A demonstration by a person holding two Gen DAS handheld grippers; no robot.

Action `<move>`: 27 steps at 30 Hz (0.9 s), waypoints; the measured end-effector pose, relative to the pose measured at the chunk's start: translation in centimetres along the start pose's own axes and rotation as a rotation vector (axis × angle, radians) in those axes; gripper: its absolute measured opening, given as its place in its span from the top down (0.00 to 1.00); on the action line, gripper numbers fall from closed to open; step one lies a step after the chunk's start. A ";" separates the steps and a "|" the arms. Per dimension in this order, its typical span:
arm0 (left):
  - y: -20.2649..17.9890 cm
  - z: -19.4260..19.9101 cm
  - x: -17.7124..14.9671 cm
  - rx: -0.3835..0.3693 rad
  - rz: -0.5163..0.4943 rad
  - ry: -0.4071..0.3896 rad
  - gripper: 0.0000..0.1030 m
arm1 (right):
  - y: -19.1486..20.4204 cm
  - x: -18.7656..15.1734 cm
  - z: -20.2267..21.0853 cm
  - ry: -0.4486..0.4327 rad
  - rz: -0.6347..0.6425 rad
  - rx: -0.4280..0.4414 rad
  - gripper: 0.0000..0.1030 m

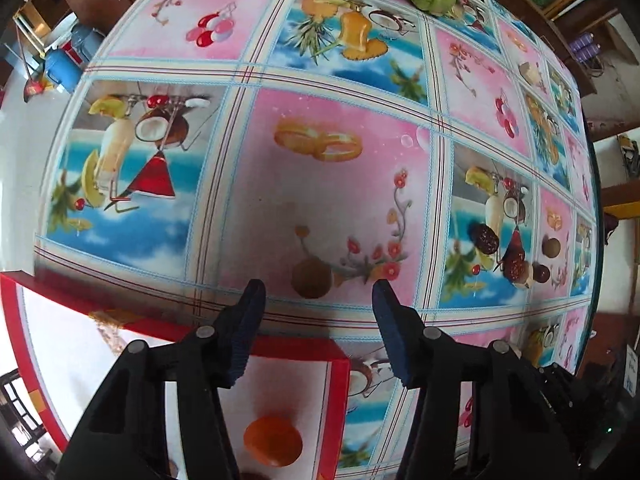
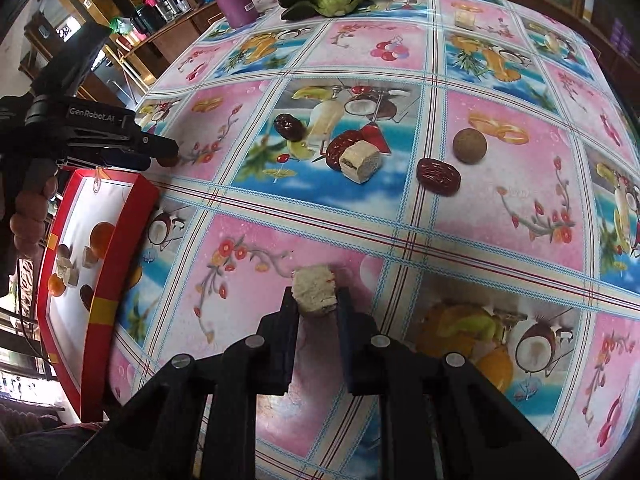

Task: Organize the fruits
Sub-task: 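Grasp a beige bread cube with the right tool while the left tool grasps a chestnut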

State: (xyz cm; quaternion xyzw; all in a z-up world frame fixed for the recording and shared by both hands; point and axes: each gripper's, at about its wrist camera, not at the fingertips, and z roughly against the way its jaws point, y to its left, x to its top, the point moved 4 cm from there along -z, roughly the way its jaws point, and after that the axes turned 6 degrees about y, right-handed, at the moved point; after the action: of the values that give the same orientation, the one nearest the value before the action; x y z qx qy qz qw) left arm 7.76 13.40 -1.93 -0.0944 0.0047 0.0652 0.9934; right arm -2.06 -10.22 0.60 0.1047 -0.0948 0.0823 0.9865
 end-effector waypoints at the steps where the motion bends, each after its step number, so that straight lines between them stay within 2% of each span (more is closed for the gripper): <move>1: 0.0 -0.1 0.1 -0.002 0.007 0.003 0.45 | 0.0 0.1 0.0 -0.002 -0.001 -0.001 0.84; 4: -0.1 -0.6 0.2 -0.015 0.021 0.019 0.56 | 0.0 0.1 -0.1 -0.005 -0.005 0.001 0.84; 9: -0.5 -0.7 0.6 -0.004 0.022 0.011 0.57 | -0.1 0.0 0.0 -0.008 -0.017 -0.001 0.84; 12: -0.8 -0.7 1.0 -0.002 0.015 0.014 0.64 | -0.1 0.0 0.0 -0.008 -0.019 -0.001 0.84; 23: -1.7 -1.2 0.6 -0.001 -0.004 0.012 0.65 | -0.5 -0.2 0.1 -0.022 -0.051 0.030 0.84; 25: -1.9 -1.3 0.7 0.005 -0.010 0.007 0.74 | -0.6 -0.2 0.1 -0.023 -0.058 0.034 0.84; 27: -2.0 -1.3 0.7 0.003 -0.013 0.006 0.76 | -0.7 -0.3 0.2 -0.024 -0.064 0.037 0.84</move>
State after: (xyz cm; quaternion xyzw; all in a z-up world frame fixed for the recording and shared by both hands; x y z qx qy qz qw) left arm 8.74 11.26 -2.87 -0.0932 0.0074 0.0584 0.9939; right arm -2.27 -10.95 0.55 0.1268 -0.1016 0.0513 0.9854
